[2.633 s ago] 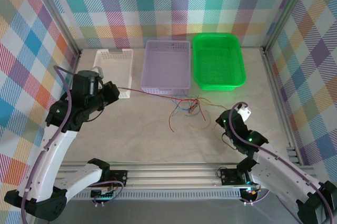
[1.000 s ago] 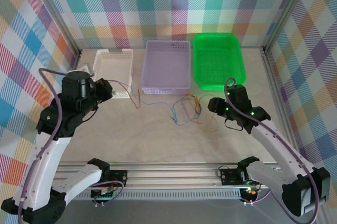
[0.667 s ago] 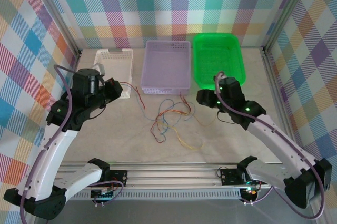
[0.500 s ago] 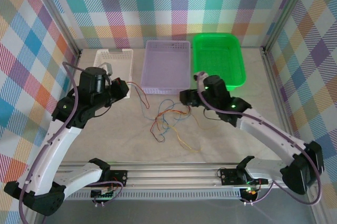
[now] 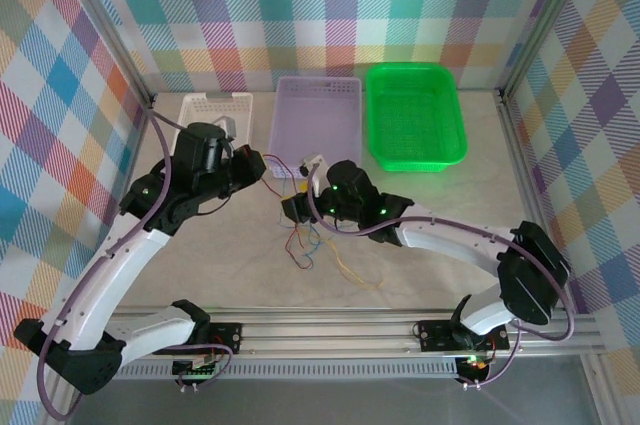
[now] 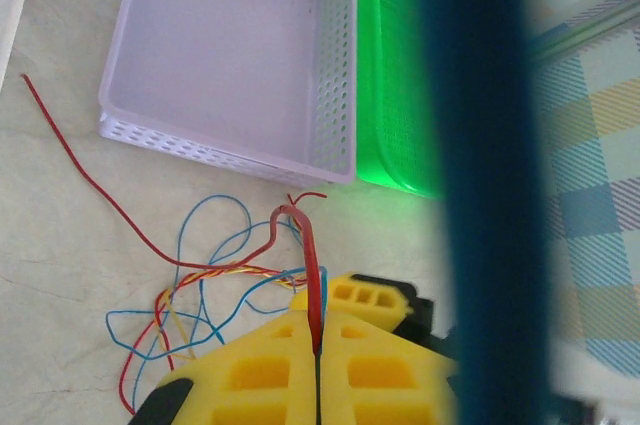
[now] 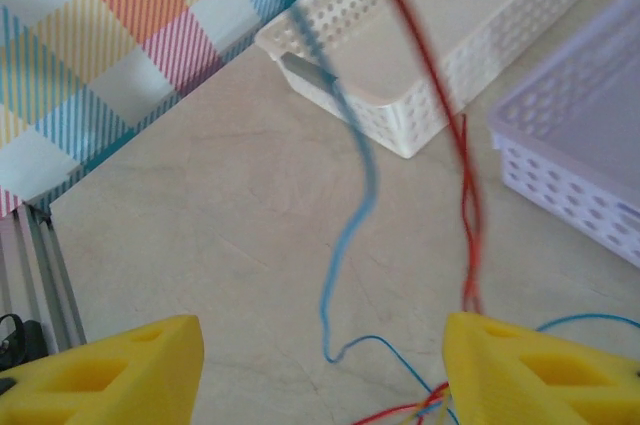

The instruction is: Untangle the cables

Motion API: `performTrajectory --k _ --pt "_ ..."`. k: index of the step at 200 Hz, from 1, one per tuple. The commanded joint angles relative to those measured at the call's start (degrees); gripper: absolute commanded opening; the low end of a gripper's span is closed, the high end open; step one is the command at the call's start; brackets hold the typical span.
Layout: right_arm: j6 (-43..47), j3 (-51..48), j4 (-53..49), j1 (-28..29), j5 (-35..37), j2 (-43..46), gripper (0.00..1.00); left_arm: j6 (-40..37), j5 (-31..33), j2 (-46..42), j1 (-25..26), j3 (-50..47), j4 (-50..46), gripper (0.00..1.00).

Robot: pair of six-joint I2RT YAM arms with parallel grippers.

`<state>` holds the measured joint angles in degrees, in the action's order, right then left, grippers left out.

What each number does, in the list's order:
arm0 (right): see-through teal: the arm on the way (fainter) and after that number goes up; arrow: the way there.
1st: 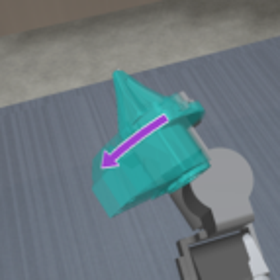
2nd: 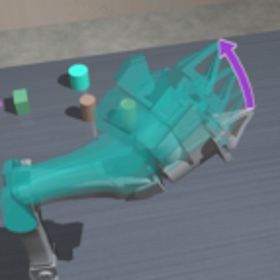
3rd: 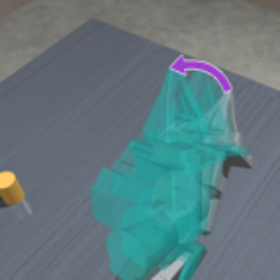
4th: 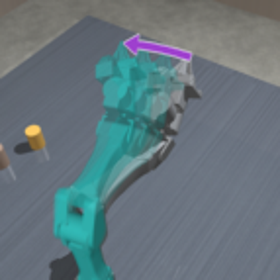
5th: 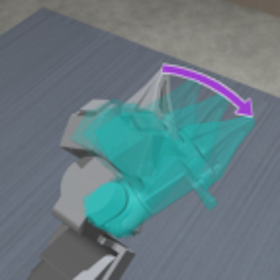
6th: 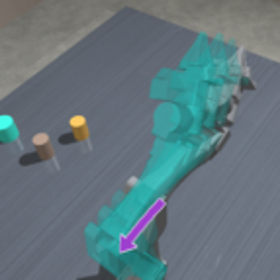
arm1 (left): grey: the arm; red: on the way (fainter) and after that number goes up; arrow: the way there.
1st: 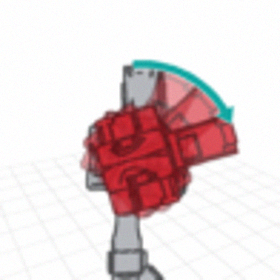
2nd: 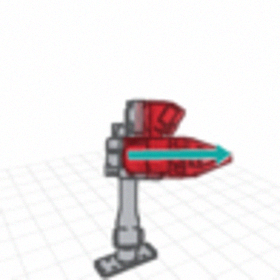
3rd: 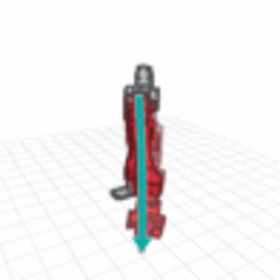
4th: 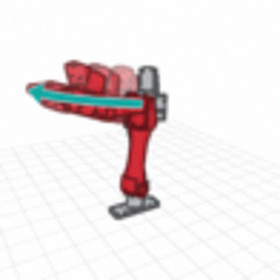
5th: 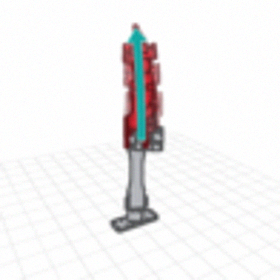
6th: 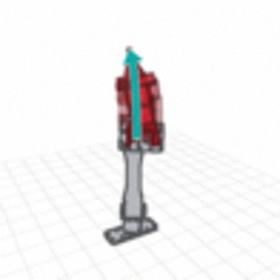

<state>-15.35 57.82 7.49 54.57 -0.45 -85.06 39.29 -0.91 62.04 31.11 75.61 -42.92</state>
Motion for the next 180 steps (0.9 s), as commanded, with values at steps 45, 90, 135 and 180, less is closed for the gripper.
performTrajectory --k 45,90,135,180 --pt "-1.3 3.1 5.4 3.0 4.6 -7.6 0.64 2.2 0.6 0.0 1.3 0.9 3.2 0.0" --pt "-3.3 4.2 7.7 3.0 8.4 -10.7 0.42 2.4 0.9 -1.0 1.5 0.1 3.6 0.0" --pt "-3.6 -1.0 8.8 3.3 12.2 -1.5 0.0 0.3 3.1 -1.8 1.5 -1.1 2.0 0.0" --pt "-2.3 -4.7 4.4 3.3 14.9 10.9 0.0 -0.6 4.1 -1.4 1.5 -4.0 2.4 0.0"
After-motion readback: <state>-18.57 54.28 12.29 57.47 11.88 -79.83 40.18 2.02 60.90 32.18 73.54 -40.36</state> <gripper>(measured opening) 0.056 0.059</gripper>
